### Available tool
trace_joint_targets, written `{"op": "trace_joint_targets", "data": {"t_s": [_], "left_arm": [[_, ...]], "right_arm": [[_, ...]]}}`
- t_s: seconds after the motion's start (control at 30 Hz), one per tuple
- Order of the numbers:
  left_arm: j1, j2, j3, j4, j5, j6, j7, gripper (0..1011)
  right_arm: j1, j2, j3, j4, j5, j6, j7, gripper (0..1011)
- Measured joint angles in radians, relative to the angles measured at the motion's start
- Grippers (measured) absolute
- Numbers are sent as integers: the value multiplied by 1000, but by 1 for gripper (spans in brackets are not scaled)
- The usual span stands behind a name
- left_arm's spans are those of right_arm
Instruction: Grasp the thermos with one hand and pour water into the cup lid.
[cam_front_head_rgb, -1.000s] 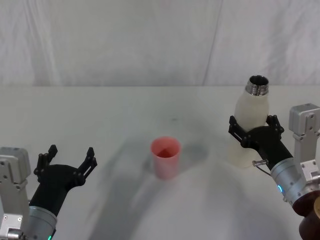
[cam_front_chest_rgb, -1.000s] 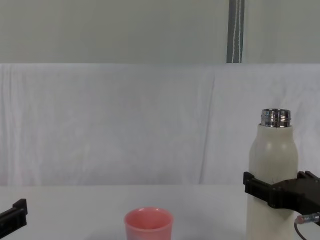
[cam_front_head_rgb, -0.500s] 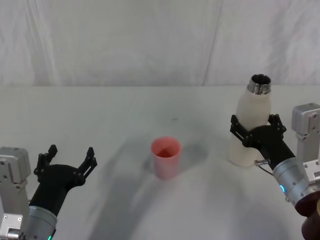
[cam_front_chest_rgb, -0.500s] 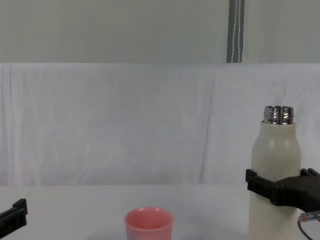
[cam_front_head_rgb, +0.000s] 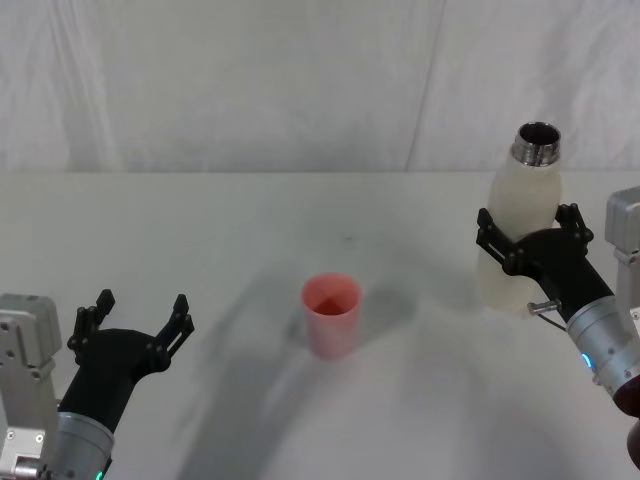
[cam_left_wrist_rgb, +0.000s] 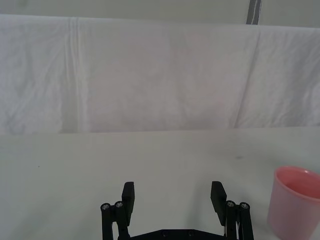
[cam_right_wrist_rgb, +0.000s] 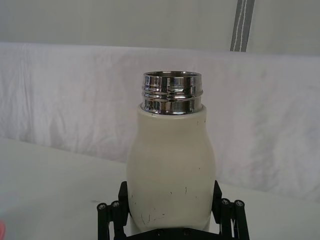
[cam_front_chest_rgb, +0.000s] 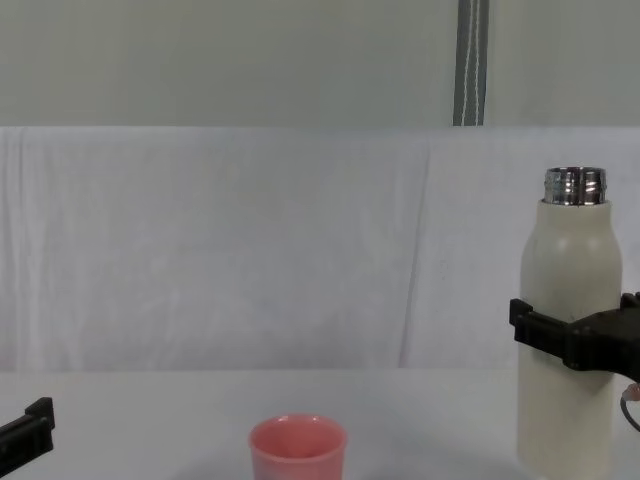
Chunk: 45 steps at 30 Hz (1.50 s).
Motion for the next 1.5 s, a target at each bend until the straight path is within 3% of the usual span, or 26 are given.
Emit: {"op": "trace_joint_targets", "data": {"t_s": [0.47,1.2,1.5], "left_arm": [[0,0,0,0,0,0,0,1001],[0,0,0,0,0,0,0,1001],[0,0,0,0,0,0,0,1001]], "right_arm": [[-1,18,-14,-16,-35,2,1,951],[23,59,-49,-33,-191,-12,-29,951],[50,94,-91,-50,-291,-18,-18,951]]}}
